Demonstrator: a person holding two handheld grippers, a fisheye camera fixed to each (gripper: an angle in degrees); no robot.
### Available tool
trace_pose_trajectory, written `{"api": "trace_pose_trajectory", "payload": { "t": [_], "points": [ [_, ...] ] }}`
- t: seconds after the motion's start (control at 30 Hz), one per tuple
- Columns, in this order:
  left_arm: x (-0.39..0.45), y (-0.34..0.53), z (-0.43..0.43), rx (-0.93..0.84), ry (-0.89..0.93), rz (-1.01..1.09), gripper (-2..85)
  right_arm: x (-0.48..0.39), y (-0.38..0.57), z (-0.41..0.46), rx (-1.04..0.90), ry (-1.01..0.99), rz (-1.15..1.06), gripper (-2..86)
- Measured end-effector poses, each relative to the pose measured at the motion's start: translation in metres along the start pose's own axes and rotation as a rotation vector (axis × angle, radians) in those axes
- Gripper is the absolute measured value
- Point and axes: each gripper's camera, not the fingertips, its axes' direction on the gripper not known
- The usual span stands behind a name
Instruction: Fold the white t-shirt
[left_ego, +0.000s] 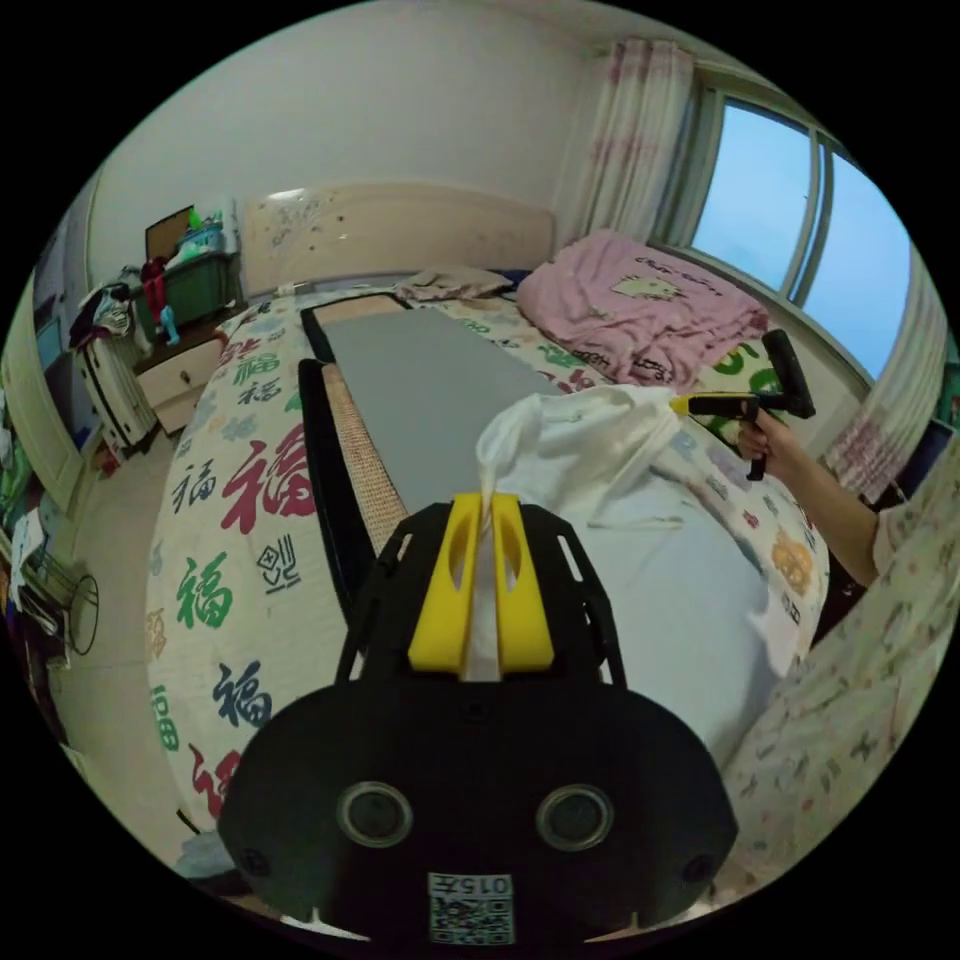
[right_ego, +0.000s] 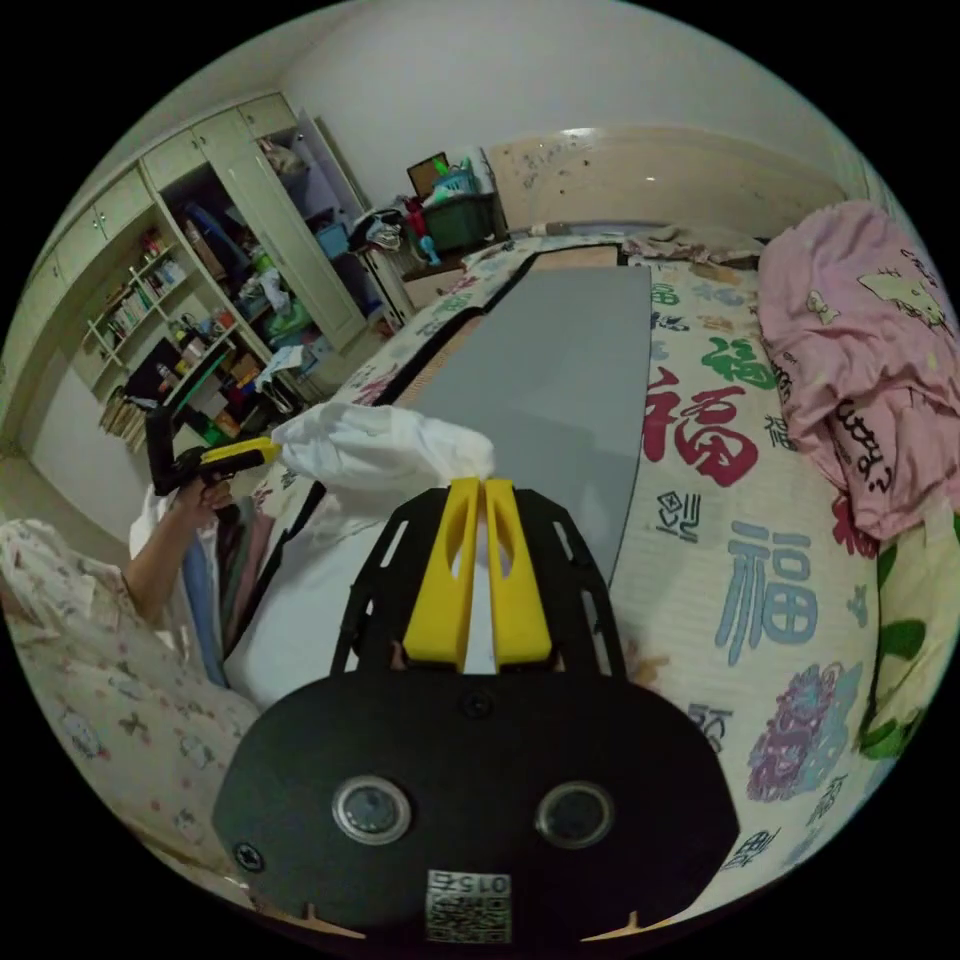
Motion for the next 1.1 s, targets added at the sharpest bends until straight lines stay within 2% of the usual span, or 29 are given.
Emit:
{"api": "trace_pose_trajectory", "payload": {
  "t": [0.27,0.53,0.63,0.8,0.97,1.03,1.1],
  "points": [
    [0.073,0.038,-0.097,-0.161,0.067,0.059,0.7,-0.149,0.101,-0.115,-0.054,-0.086,0.037,0.0],
    [0.146,0.083,-0.142,-0.343,0.016,0.103,0.7,-0.269,0.19,-0.154,-0.195,-0.069,0.139,0.1],
    [0.166,0.084,-0.146,-0.417,-0.057,0.155,0.9,-0.303,0.207,-0.16,-0.242,-0.085,0.167,0.4],
    [0.171,0.068,-0.139,-0.701,-0.101,0.155,1.7,-0.348,0.205,-0.182,-0.282,-0.134,0.217,2.1],
    [0.145,0.03,-0.196,-0.542,-0.065,0.046,4.0,-0.409,0.164,-0.218,-0.156,-0.131,0.207,4.7],
    [0.131,0.012,-0.201,-0.484,-0.053,-0.002,5.6,-0.431,0.147,-0.212,-0.169,-0.154,0.188,5.3],
    [0.125,-0.009,-0.183,-0.505,0.055,-0.001,8.5,-0.454,0.132,-0.198,-0.211,-0.17,0.161,5.7]
  ]
}}
